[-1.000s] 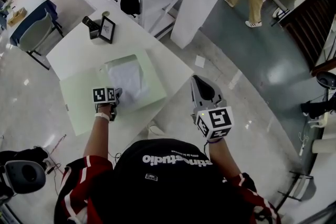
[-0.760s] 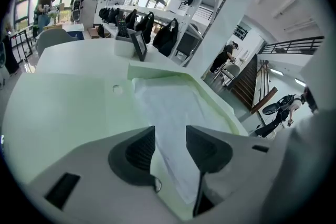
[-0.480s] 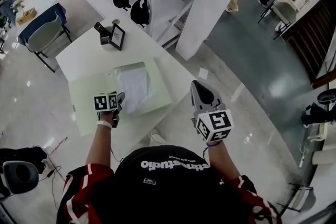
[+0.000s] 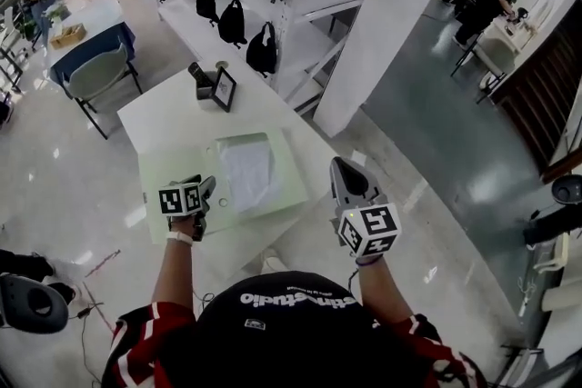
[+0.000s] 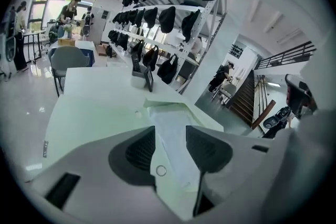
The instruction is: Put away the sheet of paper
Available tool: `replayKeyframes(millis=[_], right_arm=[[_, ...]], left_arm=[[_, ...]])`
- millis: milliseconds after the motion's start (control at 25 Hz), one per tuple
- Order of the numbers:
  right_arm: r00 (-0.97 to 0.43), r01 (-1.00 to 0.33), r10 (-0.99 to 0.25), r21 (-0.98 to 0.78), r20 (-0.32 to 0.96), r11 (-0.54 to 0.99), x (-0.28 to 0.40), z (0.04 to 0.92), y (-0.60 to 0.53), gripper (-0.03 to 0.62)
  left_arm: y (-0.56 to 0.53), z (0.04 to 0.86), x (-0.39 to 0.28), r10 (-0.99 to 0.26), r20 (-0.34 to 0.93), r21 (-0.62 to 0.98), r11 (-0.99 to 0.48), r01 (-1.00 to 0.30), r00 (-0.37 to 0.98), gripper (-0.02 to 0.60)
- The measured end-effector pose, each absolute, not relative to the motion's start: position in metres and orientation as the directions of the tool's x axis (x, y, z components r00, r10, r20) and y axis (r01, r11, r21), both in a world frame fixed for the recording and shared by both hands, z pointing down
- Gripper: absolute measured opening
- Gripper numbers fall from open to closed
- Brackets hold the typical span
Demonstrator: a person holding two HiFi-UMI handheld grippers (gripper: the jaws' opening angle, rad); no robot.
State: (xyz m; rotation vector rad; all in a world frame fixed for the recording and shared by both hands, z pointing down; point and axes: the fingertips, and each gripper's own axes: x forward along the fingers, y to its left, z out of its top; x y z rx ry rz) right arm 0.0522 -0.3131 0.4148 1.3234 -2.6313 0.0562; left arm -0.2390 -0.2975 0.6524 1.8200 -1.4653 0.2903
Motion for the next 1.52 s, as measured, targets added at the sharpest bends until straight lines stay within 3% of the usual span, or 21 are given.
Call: replayKeyframes(millis=[560,1000,1520], right_arm=[[-0.599,-0.788,-0.783,0.051,0.168,0.614,0.019,0.405,-0.291,-0.002],[-0.581,-0.807,-0.804,0.035,0.131,0.589,0.018,0.400,-0.280,-0.002],[-0.602,-0.794,-0.791,0.025,0.107,0.607,0.005,0.391,-0.272,-0.002]], left_arm=[[-0.276,0.553,-0.241,-0.827,0.441,0.383,-0.179,-0.906,0.349,0.183],[-0.250,0.478,-0.242,-0.888,0.320,0.241,-0.261,-0.935,0.331,0.183],[-0.216,0.406,-0.251,-0.961,0.150,0.081,-0.223,-0.971,0.233,0.181]])
